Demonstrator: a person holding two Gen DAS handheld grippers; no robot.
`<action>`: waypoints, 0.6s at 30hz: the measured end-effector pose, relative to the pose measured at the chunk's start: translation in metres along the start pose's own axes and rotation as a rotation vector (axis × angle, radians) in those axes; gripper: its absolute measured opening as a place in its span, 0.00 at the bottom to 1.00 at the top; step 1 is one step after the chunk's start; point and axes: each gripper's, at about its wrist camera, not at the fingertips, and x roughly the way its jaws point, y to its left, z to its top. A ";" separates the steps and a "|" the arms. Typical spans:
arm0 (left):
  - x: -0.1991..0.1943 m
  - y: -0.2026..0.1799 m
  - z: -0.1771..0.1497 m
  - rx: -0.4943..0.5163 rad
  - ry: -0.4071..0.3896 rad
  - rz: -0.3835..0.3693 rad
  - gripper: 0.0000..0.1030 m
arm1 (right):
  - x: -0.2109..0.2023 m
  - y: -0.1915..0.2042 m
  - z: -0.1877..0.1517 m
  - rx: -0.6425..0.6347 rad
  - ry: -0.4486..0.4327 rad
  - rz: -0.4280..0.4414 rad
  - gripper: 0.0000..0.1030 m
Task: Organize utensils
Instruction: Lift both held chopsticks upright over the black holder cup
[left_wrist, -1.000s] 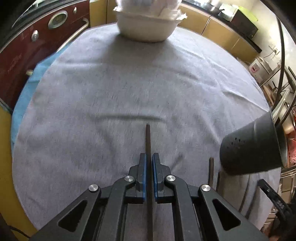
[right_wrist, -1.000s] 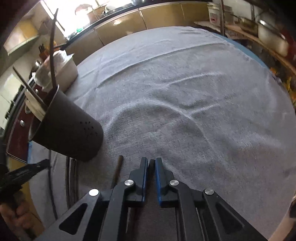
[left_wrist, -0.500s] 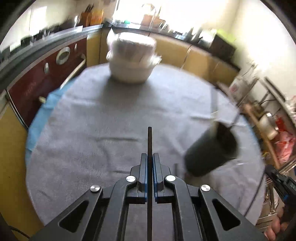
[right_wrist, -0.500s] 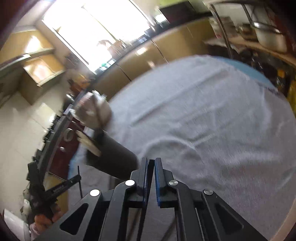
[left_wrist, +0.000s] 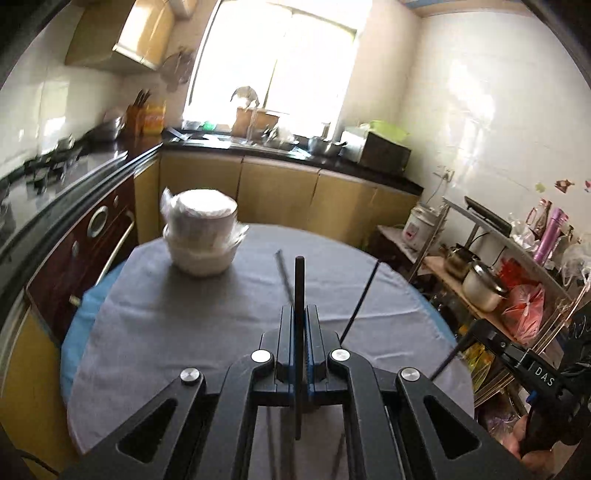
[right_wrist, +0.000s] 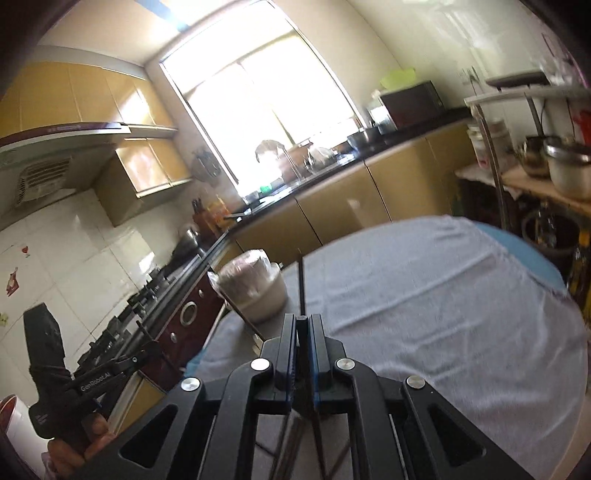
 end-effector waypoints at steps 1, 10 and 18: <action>0.000 -0.004 0.004 0.008 -0.005 -0.002 0.05 | -0.001 0.003 0.005 -0.007 -0.011 0.005 0.07; -0.009 -0.038 0.049 0.084 -0.047 -0.011 0.05 | -0.006 0.042 0.051 -0.076 -0.089 0.023 0.01; -0.018 -0.039 0.063 0.057 -0.070 -0.030 0.05 | 0.006 0.058 0.081 -0.135 -0.059 -0.004 0.01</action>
